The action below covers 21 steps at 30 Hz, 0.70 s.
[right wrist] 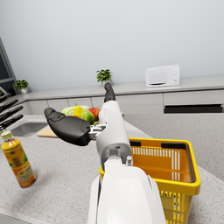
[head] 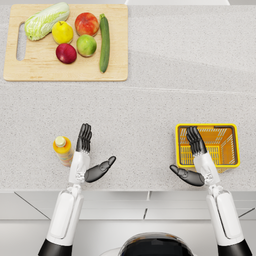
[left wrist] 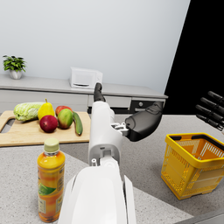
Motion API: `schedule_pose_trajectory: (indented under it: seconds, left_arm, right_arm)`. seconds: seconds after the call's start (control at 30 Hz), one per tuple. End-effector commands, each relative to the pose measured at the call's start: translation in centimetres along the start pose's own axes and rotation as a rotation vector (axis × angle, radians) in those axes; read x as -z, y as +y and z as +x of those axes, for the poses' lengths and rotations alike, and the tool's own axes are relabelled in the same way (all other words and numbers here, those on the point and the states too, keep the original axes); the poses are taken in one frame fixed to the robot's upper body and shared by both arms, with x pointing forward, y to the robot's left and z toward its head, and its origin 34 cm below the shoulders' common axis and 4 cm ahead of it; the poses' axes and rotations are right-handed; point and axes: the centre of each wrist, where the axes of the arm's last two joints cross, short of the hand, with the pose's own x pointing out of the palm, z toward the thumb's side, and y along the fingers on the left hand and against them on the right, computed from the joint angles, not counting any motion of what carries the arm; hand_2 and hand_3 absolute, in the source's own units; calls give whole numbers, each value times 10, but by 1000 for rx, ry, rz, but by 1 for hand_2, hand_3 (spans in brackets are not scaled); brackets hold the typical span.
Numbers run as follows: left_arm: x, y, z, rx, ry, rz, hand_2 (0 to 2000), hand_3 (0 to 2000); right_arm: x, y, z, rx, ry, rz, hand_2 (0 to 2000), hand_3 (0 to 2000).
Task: Pick up the lemon tea and place it into the yellow basket
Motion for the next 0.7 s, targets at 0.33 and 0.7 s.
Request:
schedule_pose_trajectory:
  seconds: [0.33,0.7]
  left_arm:
    - [0,0,0,0,0,0,0,0]
    - [-24,11,-57,-166,219,201,0,0]
  right_arm:
    - [0,0,0,0,0,0,0,0]
    - [-36,-6,-39,289,223,-236,0,0]
